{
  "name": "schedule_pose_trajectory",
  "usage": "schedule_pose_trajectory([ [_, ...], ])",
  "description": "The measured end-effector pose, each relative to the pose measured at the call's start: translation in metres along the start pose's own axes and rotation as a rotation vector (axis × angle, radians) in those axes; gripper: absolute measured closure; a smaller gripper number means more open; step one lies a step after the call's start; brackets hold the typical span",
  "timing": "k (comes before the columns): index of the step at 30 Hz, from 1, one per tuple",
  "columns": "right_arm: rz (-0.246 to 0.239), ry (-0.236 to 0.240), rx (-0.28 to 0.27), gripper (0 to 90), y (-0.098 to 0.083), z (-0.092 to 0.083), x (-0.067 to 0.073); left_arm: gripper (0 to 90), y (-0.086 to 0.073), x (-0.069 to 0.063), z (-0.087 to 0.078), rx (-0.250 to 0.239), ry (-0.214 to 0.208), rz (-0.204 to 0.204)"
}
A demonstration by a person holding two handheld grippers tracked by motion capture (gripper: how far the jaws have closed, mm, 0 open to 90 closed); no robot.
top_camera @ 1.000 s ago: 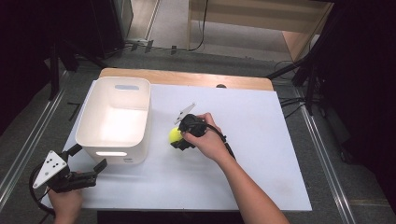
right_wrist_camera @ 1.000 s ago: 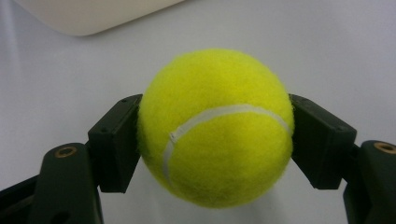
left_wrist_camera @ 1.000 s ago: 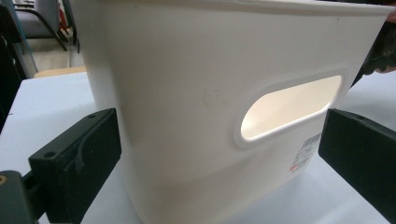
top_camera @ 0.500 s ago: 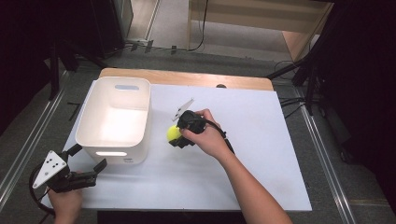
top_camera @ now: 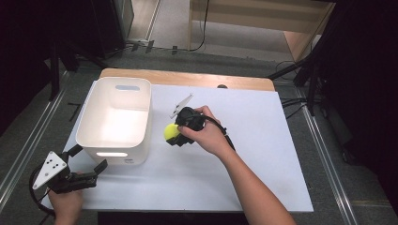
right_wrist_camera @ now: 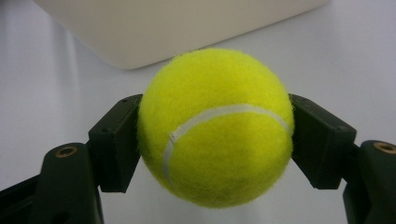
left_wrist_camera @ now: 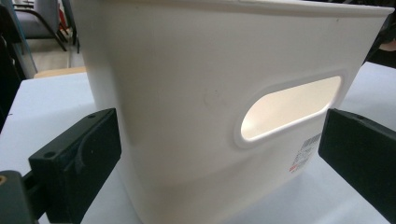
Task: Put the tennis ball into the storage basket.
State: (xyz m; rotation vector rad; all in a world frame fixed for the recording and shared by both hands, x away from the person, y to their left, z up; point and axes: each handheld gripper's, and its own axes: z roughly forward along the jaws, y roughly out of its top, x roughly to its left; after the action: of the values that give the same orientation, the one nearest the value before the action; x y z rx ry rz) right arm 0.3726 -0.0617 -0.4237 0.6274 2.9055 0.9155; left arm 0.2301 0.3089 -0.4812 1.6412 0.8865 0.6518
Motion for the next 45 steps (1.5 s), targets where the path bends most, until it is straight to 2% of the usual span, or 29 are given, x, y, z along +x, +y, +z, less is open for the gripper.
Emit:
schedule_pose_trajectory([
  [11,-0.028,0.019,-0.002,24.0,0.013,-0.009,0.003,0.0,0.000,0.000,0.000,-0.001,0.000,-0.001],
  [14,-0.018,0.022,0.004,24.0,0.016,-0.012,0.004,0.0,0.000,0.000,0.000,-0.001,0.000,-0.001],
  [15,-0.034,0.028,-0.002,24.0,0.017,-0.012,0.003,0.0,0.000,0.000,0.000,-0.001,-0.001,-0.001],
  [16,-0.023,0.021,-0.003,24.0,0.017,-0.012,0.004,0.0,0.000,0.000,0.000,-0.004,-0.002,-0.003],
  [21,-0.035,0.016,-0.003,24.0,0.022,-0.016,0.004,0.0,0.000,0.000,0.000,-0.002,-0.002,-0.002],
  [28,-0.044,0.037,-0.009,24.0,0.028,-0.020,0.006,0.0,0.000,0.000,0.000,-0.003,-0.003,-0.002],
  [36,-0.040,0.044,-0.008,24.0,0.035,-0.027,0.010,0.0,0.000,0.000,0.000,-0.007,-0.003,-0.006],
  [37,-0.056,0.048,-0.017,24.0,0.036,-0.027,0.009,0.0,0.000,0.000,0.000,-0.007,-0.003,-0.005],
  [45,-0.057,0.054,-0.019,24.0,0.042,-0.032,0.012,0.0,0.000,0.000,0.000,-0.010,-0.004,-0.007],
])
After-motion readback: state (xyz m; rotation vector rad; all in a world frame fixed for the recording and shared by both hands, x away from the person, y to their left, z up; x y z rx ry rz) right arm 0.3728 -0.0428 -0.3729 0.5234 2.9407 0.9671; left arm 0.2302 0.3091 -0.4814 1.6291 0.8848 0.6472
